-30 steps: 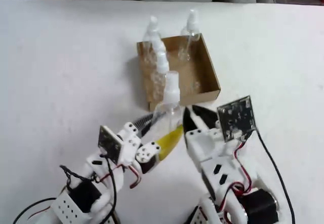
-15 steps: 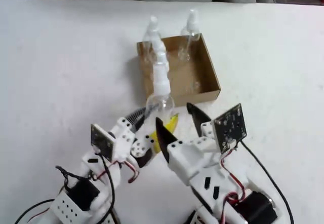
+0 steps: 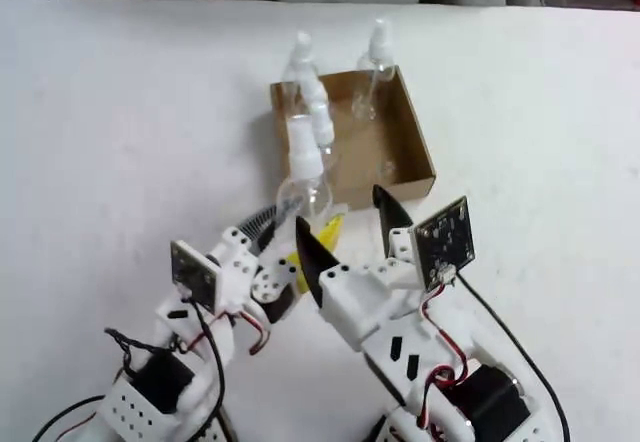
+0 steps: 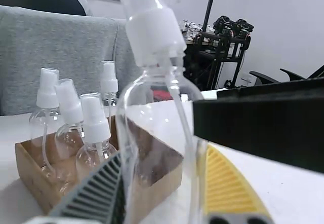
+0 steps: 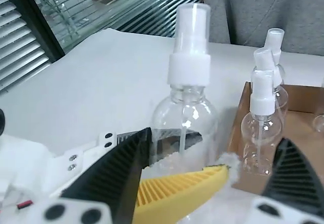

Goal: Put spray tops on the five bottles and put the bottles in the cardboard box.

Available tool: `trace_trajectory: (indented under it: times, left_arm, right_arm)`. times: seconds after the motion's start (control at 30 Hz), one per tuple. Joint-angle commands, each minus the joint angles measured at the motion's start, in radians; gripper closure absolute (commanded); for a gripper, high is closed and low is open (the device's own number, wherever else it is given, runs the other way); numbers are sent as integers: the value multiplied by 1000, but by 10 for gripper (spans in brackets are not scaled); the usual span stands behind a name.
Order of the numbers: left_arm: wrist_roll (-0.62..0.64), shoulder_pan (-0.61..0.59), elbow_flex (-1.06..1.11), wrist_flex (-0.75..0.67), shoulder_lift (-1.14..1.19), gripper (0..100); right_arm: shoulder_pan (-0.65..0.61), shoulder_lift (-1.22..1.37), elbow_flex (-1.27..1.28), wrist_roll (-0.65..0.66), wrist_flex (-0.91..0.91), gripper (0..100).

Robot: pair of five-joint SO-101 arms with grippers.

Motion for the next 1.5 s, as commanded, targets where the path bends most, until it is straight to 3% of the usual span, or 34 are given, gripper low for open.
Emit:
trace_trajectory:
  times: [0.0, 0.2, 0.4, 1.03, 1.27, 1.47]
  left_arm:
    - [-9, -2, -3, -40, -21, 980]
    - [-9, 27, -3, -98, -21, 980]
    - [-9, 76, -3, -104, -21, 980]
    - [-9, 81, -3, -101, -22, 980]
    - [-9, 56, -3, -104, -22, 980]
    - [-9, 58, -3, -101, -22, 980]
  right_arm:
    - [-10, 5, -6, -8, -24, 669]
    - [-12, 5, -6, -8, -28, 669]
    - [-94, 7, -2, 0, -42, 669]
    - [-58, 36, -8, 60, -124, 674]
    - [-42, 137, -46, 64, -151, 877]
    - [-39, 140, -46, 63, -150, 896]
